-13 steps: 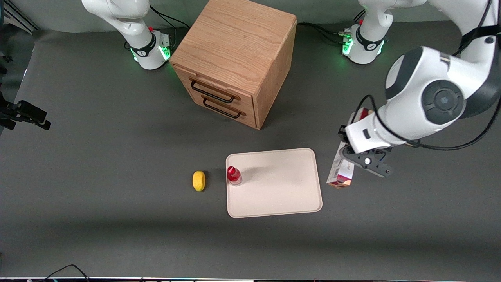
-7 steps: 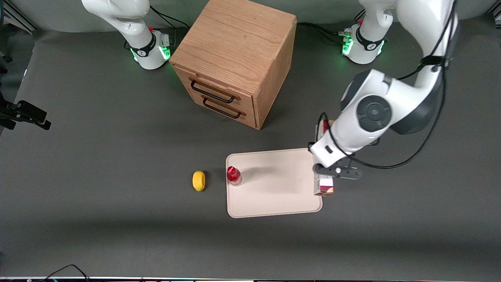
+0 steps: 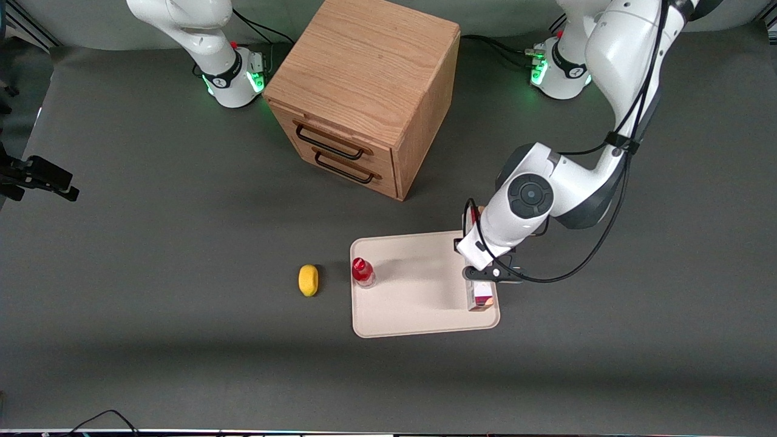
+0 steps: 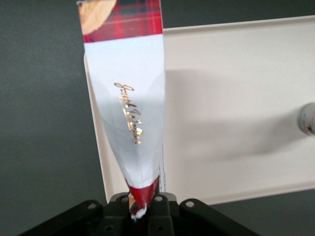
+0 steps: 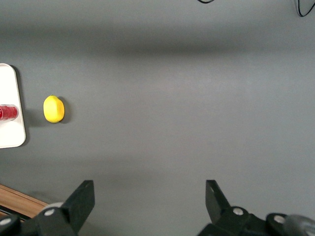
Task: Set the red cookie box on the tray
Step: 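Carry the upright box over the white tray and lower it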
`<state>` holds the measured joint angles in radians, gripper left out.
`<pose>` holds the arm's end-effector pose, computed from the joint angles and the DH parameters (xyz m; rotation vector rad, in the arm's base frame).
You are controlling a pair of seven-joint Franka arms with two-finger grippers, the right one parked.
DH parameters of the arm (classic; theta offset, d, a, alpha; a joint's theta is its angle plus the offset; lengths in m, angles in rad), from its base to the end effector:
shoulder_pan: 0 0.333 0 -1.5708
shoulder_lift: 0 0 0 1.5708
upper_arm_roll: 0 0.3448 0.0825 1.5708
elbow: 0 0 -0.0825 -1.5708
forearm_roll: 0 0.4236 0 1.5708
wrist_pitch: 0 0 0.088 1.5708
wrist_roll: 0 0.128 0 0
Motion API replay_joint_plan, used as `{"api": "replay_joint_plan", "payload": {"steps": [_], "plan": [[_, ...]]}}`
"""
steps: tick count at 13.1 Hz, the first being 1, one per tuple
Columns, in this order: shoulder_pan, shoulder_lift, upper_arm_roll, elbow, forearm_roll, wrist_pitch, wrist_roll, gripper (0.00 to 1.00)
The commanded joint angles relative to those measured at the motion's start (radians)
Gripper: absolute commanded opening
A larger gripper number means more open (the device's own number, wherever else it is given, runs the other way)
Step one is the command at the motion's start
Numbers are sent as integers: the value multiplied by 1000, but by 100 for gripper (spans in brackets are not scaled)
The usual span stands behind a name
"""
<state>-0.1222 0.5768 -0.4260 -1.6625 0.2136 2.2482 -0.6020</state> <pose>0.6475 -0.3440 0.2826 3.0589 -0.0102 0.0398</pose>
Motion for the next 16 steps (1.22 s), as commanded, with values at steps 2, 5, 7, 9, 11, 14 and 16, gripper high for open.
{"api": "replay_joint_plan", "payload": {"steps": [2, 5, 7, 9, 11, 14, 16], "plan": [[4, 75, -3, 6, 121, 65, -133, 0], [4, 113, 0, 9, 122, 96, -134, 0], [4, 126, 0, 9, 121, 97, -136, 0], [4, 132, 1, 9, 121, 97, -136, 0], [4, 135, 3, 10, 124, 97, -131, 12], [9, 135, 4, 10, 124, 97, -121, 100], [10, 132, 4, 10, 127, 97, -121, 100]]}}
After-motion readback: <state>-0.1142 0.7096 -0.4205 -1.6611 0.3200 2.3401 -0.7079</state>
